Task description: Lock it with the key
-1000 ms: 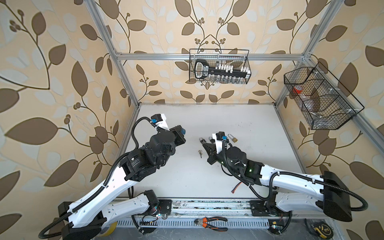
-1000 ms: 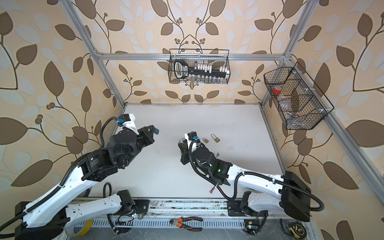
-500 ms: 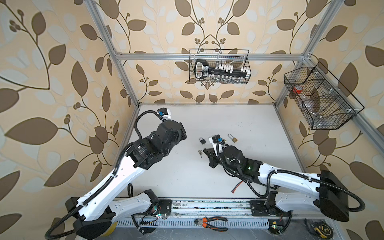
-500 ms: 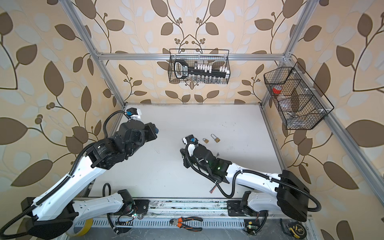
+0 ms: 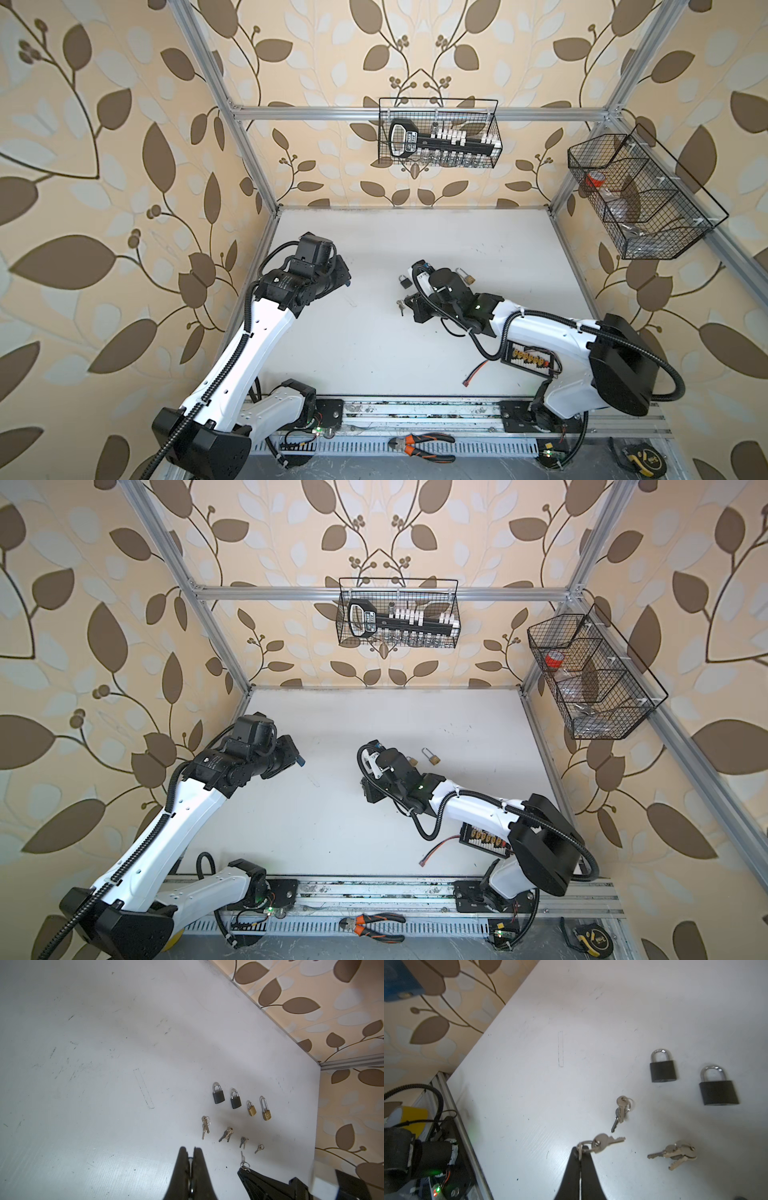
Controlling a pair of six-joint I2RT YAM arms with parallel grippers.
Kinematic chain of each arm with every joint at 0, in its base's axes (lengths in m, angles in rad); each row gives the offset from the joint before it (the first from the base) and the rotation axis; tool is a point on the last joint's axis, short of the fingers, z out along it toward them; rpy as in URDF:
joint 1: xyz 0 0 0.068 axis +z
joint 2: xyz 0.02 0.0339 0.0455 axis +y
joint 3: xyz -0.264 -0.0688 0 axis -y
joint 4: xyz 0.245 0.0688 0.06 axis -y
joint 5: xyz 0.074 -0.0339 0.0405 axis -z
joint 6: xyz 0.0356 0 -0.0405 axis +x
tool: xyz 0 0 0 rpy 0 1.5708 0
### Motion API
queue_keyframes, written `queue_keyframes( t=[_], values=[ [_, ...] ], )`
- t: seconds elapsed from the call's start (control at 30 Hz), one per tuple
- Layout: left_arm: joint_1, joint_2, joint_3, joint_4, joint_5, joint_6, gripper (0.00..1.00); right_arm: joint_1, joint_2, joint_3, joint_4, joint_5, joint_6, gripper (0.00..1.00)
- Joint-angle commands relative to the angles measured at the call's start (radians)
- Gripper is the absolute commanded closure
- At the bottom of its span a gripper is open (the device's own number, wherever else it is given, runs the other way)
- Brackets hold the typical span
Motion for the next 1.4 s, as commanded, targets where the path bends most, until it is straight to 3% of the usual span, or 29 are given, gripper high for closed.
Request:
queue_keyframes(
  t=[0.0, 0.3, 0.47, 0.67, 1.1, 1.27, 1.37],
  values=[
    [0.072, -0.054, -0.022, -0.007, 0.09, 0.032, 1.0, 0.016, 0.094, 0.095, -0.103, -0.064, -0.036, 1.0],
    [0.222, -0.138, -0.102, -0.017, 0.173, 0.056, 1.0, 0.055, 0.333, 0.28, -0.155, -0.122, -0.035, 1.0],
    [0.227, -0.152, -0.114, -0.023, 0.18, 0.06, 1.0, 0.064, 0.418, 0.355, -0.172, -0.161, -0.031, 1.0],
    [0.225, -0.158, -0.117, -0.023, 0.192, 0.061, 1.0, 0.054, 0.486, 0.415, -0.227, -0.089, -0.025, 1.0],
    [0.226, -0.156, -0.133, 0.0, 0.231, 0.058, 1.0, 0.01, 0.556, 0.484, -0.253, -0.064, -0.023, 1.0],
    [0.227, -0.159, -0.136, 0.004, 0.238, 0.058, 1.0, 0.007, 0.58, 0.514, -0.255, -0.076, -0.026, 0.9],
    [0.228, -0.161, -0.136, 0.006, 0.243, 0.063, 1.0, 0.003, 0.576, 0.526, -0.255, -0.082, -0.023, 0.71]
  ],
)
